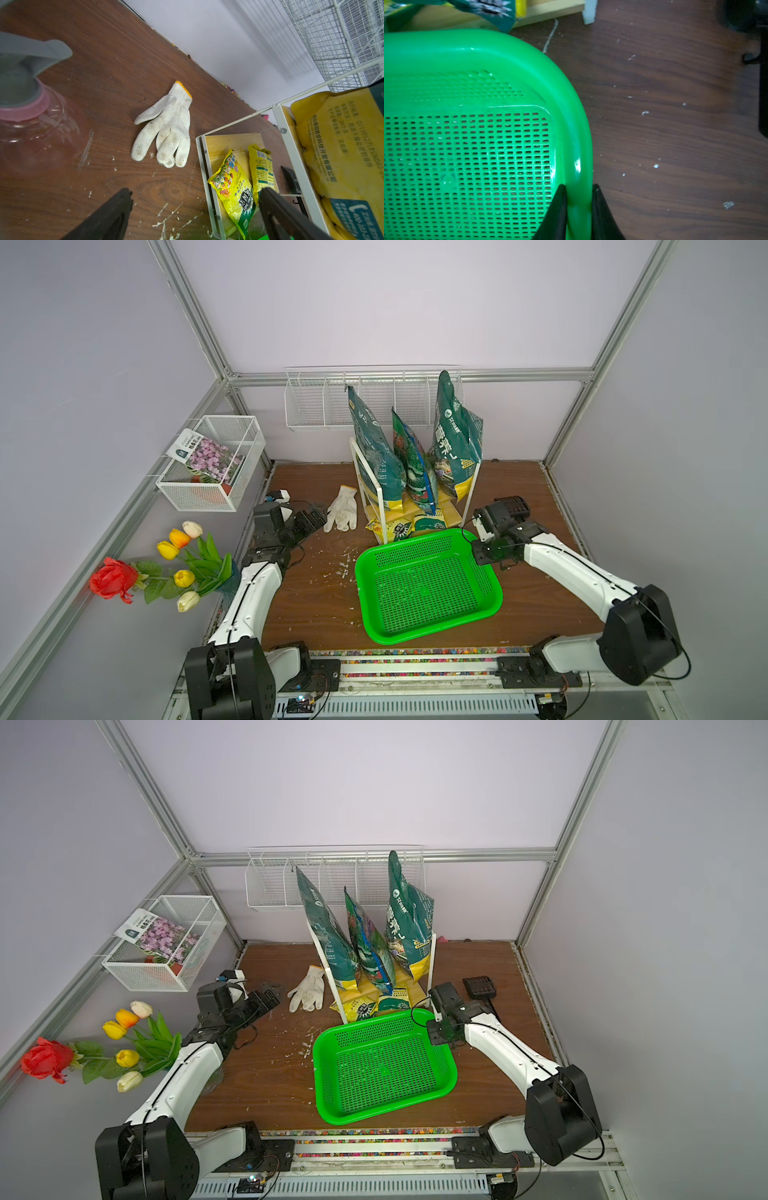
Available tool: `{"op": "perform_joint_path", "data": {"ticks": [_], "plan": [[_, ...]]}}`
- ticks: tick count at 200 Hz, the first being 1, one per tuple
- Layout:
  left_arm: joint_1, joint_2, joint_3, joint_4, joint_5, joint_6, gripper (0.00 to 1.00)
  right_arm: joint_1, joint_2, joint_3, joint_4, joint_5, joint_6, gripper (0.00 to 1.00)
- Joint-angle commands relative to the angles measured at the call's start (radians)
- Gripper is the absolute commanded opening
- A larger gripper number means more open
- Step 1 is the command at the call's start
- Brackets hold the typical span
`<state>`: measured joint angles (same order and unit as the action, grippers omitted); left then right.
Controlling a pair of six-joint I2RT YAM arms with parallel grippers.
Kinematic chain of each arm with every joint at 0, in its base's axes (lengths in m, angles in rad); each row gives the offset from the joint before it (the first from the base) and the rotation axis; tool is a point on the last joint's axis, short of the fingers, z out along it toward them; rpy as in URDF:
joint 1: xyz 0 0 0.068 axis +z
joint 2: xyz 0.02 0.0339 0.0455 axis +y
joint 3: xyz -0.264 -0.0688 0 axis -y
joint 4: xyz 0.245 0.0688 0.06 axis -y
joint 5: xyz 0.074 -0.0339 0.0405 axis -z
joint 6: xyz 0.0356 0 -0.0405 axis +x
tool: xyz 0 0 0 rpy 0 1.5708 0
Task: Take down the fertilizer bag from the shelf
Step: Move the storage box to the center of the board.
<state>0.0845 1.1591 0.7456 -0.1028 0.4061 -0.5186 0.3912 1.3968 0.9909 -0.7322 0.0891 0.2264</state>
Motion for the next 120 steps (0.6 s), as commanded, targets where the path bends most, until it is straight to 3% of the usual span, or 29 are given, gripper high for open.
{"op": "perform_joint_path", "data": {"ticks": [1, 57, 73, 92, 120], "plan": [[-0.003, -0.022, -0.016, 0.025, 0.01, 0.002, 1.0, -0.067, 0.021, 0.023, -0.035, 0.067, -0.083, 0.2], [-0.002, -0.017, -0.014, 0.022, 0.017, -0.002, 1.0, -0.121, 0.072, 0.074, -0.031, 0.04, -0.113, 0.31], [-0.004, -0.022, -0.014, 0.018, 0.014, 0.001, 1.0, -0.121, 0.065, 0.102, -0.038, 0.023, -0.098, 0.39], [-0.003, -0.028, -0.014, 0.015, 0.011, 0.005, 1.0, -0.12, 0.037, 0.164, -0.069, -0.01, -0.093, 0.58], [-0.005, -0.024, -0.012, 0.015, 0.022, 0.003, 1.0, -0.109, -0.021, 0.295, -0.139, 0.011, -0.055, 0.62]]}}
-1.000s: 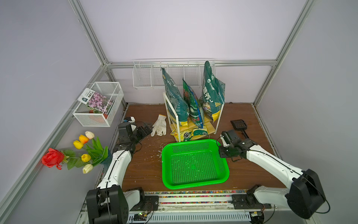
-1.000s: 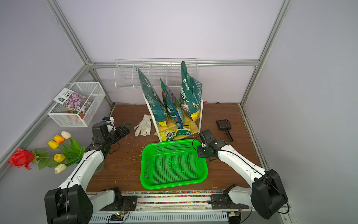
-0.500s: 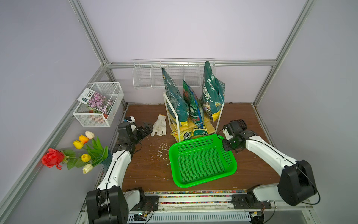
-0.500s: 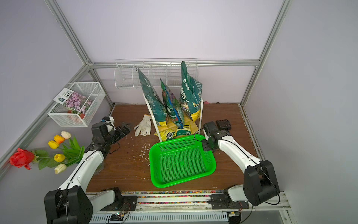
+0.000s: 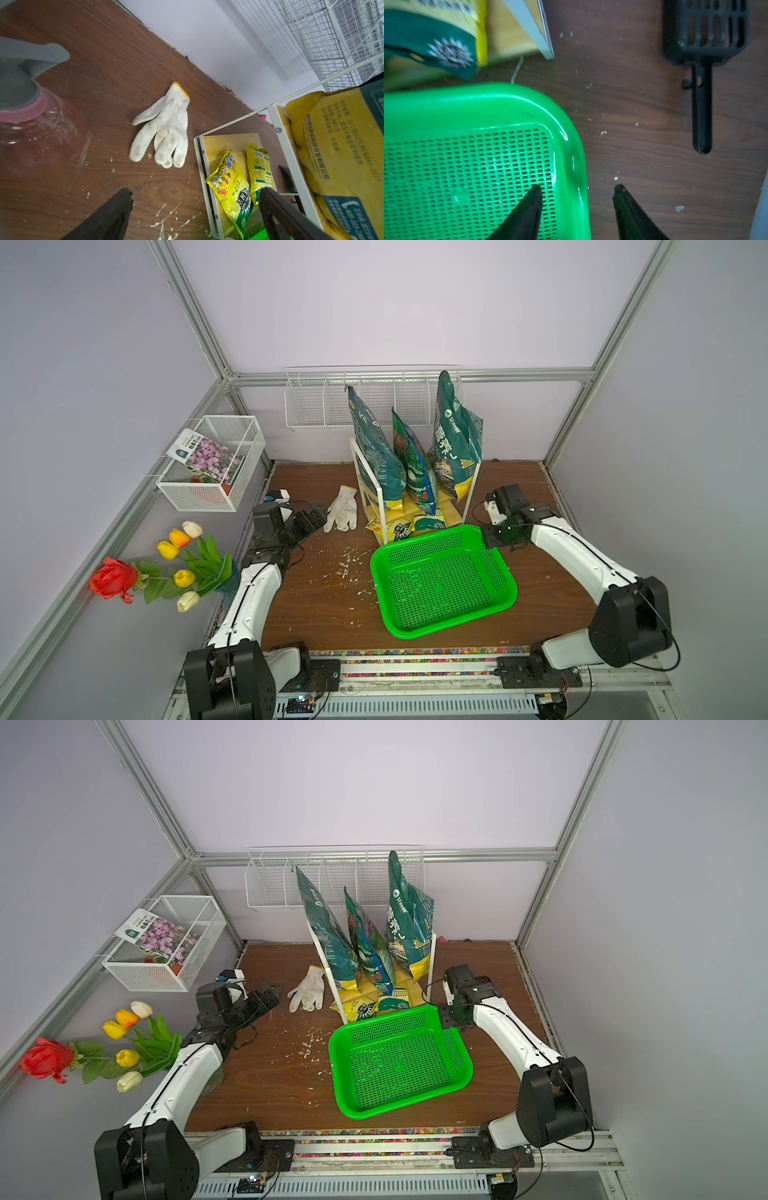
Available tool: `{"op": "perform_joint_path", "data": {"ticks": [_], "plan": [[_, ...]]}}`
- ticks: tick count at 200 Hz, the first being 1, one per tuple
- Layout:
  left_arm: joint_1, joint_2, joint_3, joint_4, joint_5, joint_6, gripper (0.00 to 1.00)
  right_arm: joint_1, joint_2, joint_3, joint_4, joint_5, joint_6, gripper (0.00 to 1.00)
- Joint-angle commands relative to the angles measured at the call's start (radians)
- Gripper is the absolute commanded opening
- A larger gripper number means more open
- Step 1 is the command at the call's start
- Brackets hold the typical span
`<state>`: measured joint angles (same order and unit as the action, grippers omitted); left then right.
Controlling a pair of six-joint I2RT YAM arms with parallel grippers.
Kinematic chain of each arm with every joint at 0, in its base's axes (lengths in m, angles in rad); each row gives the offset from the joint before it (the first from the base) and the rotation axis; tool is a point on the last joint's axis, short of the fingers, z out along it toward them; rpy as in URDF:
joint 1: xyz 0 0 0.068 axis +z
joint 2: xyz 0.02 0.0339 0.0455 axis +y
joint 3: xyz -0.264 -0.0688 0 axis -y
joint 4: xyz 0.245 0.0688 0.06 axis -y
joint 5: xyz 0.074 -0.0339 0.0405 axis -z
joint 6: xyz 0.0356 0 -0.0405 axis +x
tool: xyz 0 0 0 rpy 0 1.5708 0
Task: Take down the fertilizer bag from the shelf
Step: Move the storage box to the center of the board, then pick up the fertilizer bag from the shelf.
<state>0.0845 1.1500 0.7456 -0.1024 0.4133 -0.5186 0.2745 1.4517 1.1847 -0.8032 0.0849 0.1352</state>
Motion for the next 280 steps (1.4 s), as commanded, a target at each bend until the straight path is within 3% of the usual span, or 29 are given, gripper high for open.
{"op": "perform_joint_path", "data": {"ticks": [1, 53, 135, 193, 280], "plan": [[-0.005, -0.015, -0.012, 0.015, 0.016, 0.003, 1.0, 0.009, -0.077, 0.104, -0.07, 0.017, 0.039, 0.62], [-0.02, -0.023, -0.009, 0.015, 0.03, 0.003, 1.0, 0.124, -0.199, 0.307, -0.089, 0.184, 0.084, 0.67], [-0.025, -0.025, -0.01, 0.022, 0.044, 0.001, 1.0, 0.267, -0.265, 0.532, 0.044, 0.128, 0.099, 0.7], [-0.025, -0.02, -0.006, 0.024, 0.054, 0.002, 1.0, 0.286, -0.105, 0.706, 0.12, -0.028, 0.02, 0.79], [-0.025, -0.024, -0.005, 0.026, 0.066, 0.003, 1.0, 0.322, 0.051, 0.739, 0.345, 0.14, -0.147, 0.81]]}}
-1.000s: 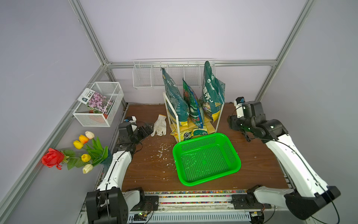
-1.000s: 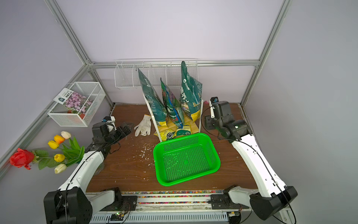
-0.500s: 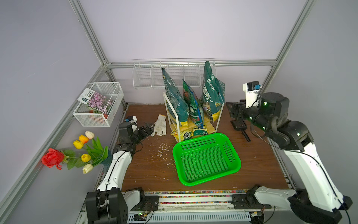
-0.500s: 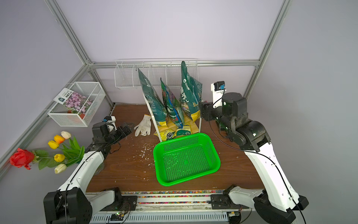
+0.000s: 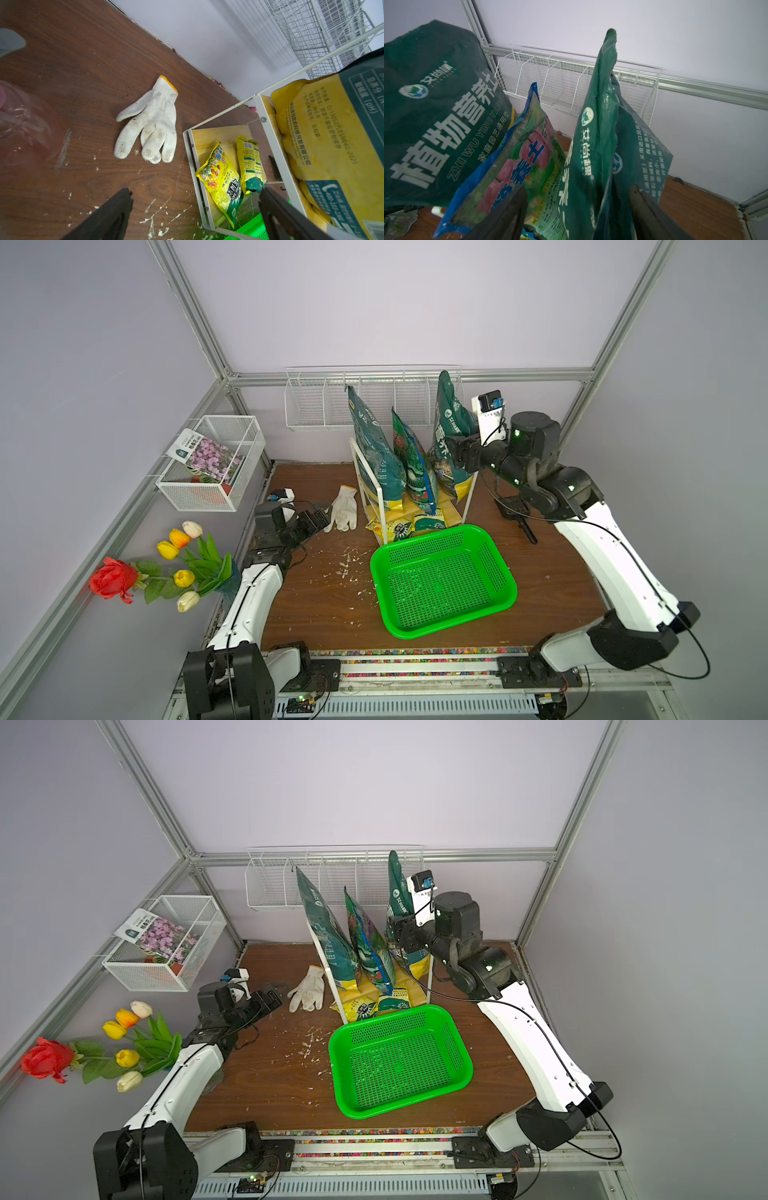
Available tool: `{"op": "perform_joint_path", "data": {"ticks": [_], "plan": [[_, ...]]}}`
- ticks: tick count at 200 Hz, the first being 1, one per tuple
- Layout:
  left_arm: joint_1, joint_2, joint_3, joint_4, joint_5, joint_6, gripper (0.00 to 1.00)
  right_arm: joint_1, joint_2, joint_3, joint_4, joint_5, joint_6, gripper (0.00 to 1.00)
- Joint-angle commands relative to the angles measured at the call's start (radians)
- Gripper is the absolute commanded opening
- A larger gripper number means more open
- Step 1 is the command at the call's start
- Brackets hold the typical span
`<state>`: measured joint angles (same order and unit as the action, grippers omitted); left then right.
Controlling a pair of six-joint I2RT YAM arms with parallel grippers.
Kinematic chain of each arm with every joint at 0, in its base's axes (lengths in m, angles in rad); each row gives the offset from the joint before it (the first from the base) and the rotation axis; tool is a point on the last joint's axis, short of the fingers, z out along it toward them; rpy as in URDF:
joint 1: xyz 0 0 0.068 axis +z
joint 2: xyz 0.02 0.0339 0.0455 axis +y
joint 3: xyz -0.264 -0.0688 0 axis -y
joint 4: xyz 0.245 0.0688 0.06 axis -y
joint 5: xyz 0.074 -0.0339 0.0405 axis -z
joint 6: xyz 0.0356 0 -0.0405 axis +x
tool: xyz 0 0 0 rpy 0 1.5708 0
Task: Take down the fertilizer bag from the shelf
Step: Pick up the fertilizer bag from the shelf.
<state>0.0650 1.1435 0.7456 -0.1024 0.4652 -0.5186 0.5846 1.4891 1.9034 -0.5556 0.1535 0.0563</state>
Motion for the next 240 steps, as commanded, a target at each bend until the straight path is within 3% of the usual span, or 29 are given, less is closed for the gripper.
{"op": "perform_joint_path", "data": {"ticks": [1, 80, 99, 148, 181, 240], "plan": [[-0.005, -0.017, -0.005, 0.027, 0.014, 0.003, 1.0, 0.012, 0.016, 0.02, 0.098, 0.073, -0.069, 0.81], [-0.005, -0.032, -0.006, 0.025, 0.012, 0.005, 1.0, 0.037, 0.11, 0.021, 0.057, 0.208, -0.136, 0.73], [-0.005, -0.034, -0.007, 0.023, 0.011, 0.006, 1.0, 0.036, 0.116, 0.021, 0.059, 0.206, -0.139, 0.63], [-0.005, -0.035, -0.006, 0.024, 0.009, 0.007, 1.0, 0.038, 0.111, 0.022, 0.066, 0.189, -0.139, 0.22], [-0.005, -0.033, -0.006, 0.024, 0.008, 0.006, 1.0, 0.038, 0.099, 0.035, 0.076, 0.169, -0.135, 0.0], [-0.005, -0.039, -0.006, 0.024, 0.003, 0.008, 1.0, 0.041, 0.093, 0.125, 0.044, 0.094, -0.116, 0.0]]}}
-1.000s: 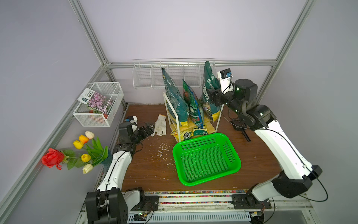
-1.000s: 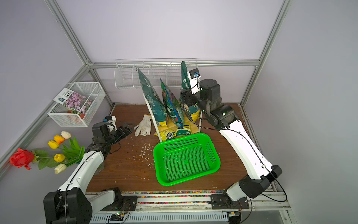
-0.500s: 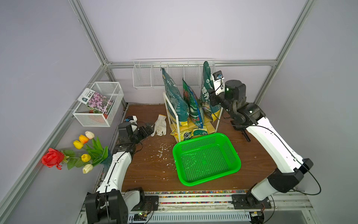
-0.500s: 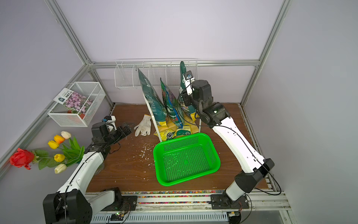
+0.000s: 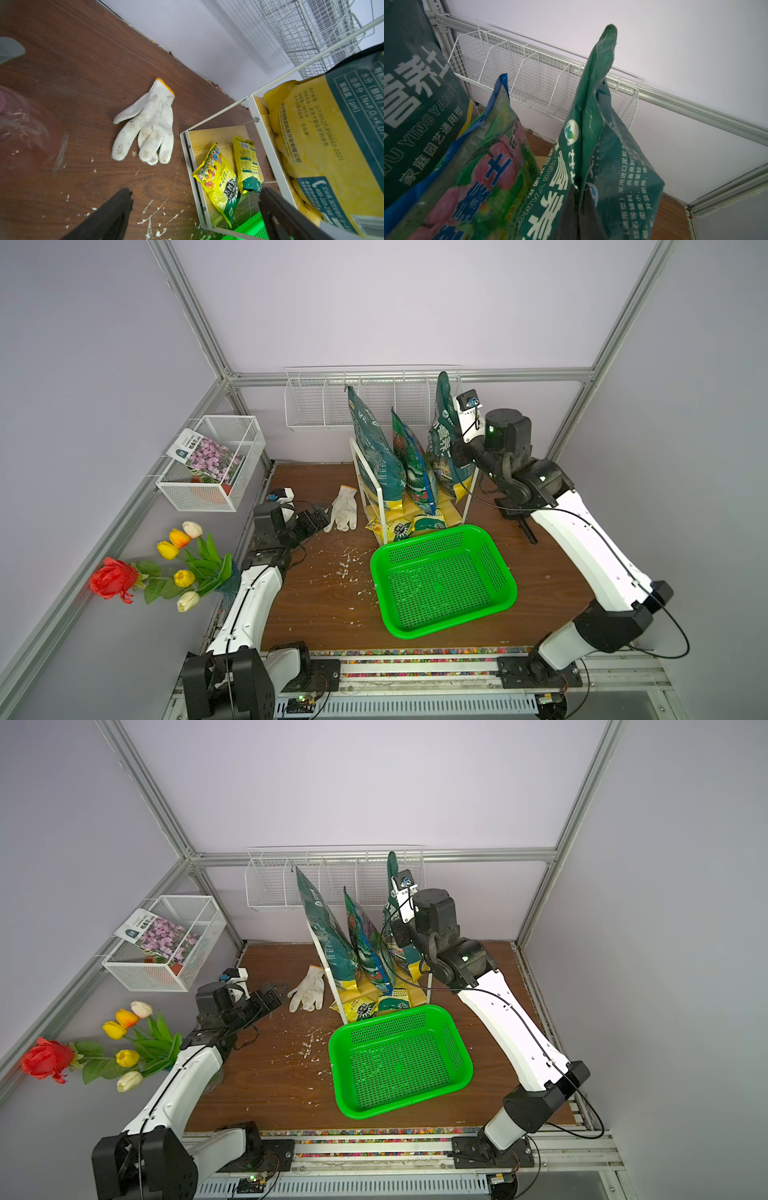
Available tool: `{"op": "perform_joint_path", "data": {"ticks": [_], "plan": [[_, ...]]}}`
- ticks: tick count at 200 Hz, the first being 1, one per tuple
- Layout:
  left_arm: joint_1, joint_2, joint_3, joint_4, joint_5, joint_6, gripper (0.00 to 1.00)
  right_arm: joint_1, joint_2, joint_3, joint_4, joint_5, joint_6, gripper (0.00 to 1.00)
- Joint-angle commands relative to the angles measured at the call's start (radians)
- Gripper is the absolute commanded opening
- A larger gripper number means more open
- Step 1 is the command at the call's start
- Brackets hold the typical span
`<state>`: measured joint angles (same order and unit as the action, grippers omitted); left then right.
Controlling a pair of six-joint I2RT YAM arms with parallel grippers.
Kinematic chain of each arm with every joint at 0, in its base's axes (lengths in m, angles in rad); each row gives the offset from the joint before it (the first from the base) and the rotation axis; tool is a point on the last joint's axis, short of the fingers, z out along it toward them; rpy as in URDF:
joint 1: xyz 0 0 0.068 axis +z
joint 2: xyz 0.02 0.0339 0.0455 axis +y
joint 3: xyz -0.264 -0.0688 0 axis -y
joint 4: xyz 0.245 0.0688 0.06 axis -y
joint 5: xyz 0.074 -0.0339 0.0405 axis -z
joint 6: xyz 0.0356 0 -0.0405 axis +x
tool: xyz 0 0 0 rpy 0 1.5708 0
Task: Take down the fertilizer bag from the shelf
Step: Pick up the fertilizer bag from the shelf.
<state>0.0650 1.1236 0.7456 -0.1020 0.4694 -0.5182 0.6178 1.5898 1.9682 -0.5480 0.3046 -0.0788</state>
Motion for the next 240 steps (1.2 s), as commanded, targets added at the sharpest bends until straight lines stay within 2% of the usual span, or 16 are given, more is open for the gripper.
{"op": "perform_joint_path", "data": {"ticks": [1, 70, 135, 240], "plan": [[-0.005, -0.019, -0.006, 0.023, -0.002, 0.007, 1.0, 0.009, -0.008, 0.062, 0.037, -0.058, 0.019, 0.0], [-0.005, -0.018, -0.006, 0.024, 0.0, 0.006, 1.0, 0.078, -0.055, 0.146, 0.027, -0.014, -0.075, 0.0], [-0.005, -0.012, -0.009, 0.025, 0.001, 0.003, 1.0, 0.081, -0.117, 0.152, 0.036, 0.027, -0.123, 0.0], [-0.005, -0.008, -0.009, 0.025, 0.001, 0.003, 1.0, 0.11, -0.19, 0.157, -0.061, 0.034, -0.098, 0.0]]}}
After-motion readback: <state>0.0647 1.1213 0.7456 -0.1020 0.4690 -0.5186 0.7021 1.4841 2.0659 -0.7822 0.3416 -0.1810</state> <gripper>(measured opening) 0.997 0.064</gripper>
